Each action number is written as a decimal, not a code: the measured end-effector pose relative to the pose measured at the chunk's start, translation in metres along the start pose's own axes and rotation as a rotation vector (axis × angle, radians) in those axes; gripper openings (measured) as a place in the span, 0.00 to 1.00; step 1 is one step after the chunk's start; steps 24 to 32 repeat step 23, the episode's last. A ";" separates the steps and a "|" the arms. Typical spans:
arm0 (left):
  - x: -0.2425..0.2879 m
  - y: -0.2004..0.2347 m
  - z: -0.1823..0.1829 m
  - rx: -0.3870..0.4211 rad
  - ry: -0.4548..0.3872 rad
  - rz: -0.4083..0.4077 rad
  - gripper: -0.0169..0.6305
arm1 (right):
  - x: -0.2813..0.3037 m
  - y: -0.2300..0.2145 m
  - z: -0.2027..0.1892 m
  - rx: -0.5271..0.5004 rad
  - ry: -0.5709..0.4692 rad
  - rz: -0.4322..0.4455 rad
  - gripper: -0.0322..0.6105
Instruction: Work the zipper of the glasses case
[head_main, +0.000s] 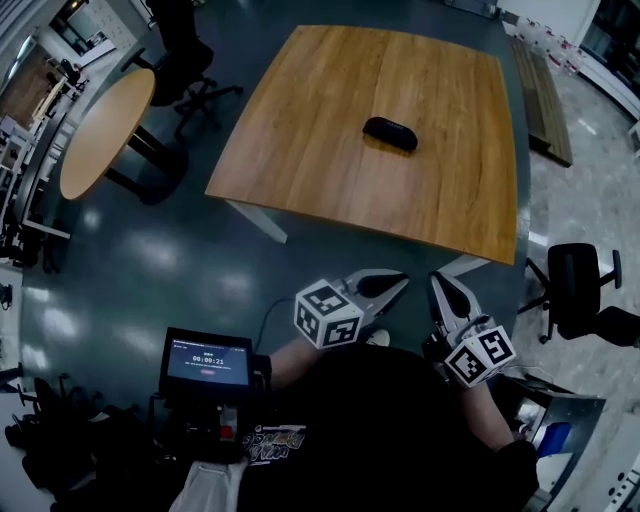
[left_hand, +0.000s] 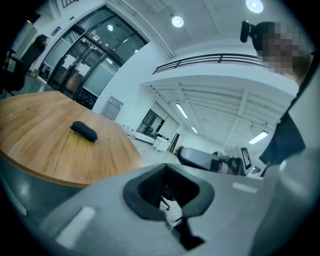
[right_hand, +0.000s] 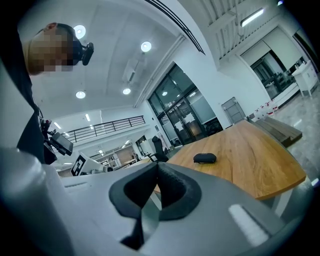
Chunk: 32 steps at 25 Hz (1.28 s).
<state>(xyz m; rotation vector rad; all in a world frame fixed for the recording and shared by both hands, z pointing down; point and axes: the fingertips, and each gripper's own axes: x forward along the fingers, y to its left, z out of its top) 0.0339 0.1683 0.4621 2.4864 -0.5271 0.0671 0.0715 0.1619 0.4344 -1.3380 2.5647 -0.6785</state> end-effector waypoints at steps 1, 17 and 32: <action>0.001 -0.001 -0.001 0.001 0.000 -0.003 0.03 | -0.001 -0.001 0.000 0.000 -0.001 -0.003 0.06; -0.002 -0.004 -0.012 -0.027 -0.022 0.025 0.03 | -0.007 -0.001 -0.006 -0.001 0.007 0.020 0.06; -0.008 -0.002 -0.008 -0.034 -0.033 0.035 0.03 | -0.002 0.006 -0.006 -0.010 0.020 0.031 0.06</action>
